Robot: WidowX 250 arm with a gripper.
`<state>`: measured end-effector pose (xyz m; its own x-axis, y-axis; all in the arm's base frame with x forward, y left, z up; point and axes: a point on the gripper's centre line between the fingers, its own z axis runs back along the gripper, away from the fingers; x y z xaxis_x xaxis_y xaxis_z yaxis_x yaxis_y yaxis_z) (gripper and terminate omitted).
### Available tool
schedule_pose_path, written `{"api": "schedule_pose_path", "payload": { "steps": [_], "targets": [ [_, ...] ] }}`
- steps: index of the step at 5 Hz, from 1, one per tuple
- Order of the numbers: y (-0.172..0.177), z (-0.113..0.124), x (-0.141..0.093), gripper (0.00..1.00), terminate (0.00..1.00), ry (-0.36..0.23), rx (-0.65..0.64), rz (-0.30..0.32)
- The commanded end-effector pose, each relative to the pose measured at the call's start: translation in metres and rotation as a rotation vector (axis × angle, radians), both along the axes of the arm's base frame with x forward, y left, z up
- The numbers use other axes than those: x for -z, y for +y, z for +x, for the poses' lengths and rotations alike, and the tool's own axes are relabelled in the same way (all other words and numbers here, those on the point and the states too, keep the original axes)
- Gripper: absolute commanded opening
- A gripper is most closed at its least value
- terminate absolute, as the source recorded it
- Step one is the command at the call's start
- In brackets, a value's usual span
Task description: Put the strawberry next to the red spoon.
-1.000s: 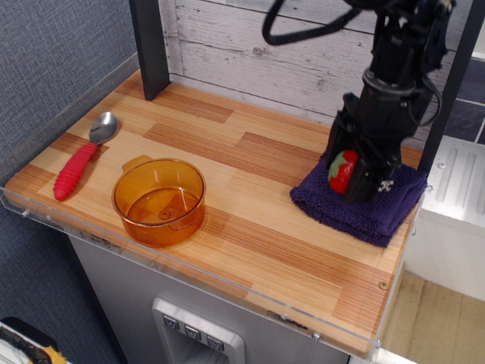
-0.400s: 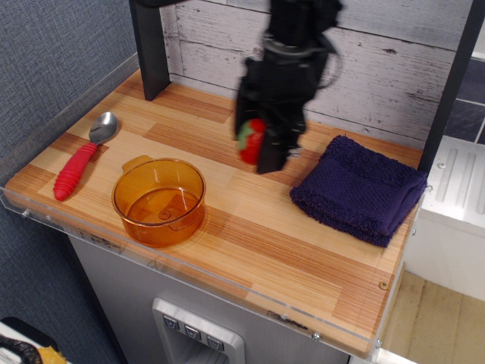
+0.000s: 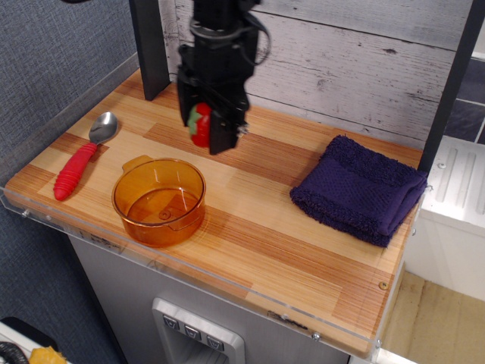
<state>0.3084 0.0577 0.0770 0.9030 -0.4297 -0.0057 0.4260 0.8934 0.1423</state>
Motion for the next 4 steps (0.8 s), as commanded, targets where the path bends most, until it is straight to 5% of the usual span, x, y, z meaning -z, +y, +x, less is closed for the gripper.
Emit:
{"api": "schedule_pose_path", "payload": {
  "steps": [1,2,3,4],
  "targets": [
    [0.043,-0.008,0.008,0.0,0.0,-0.082,-0.071,0.074],
    [0.059,-0.01,0.017,0.0,0.0,-0.084,-0.111,0.089],
    [0.073,-0.01,0.023,0.0,0.0,-0.123,-0.169,0.042],
    [0.079,-0.009,0.029,0.0,0.0,-0.098,-0.186,0.031]
  ]
}}
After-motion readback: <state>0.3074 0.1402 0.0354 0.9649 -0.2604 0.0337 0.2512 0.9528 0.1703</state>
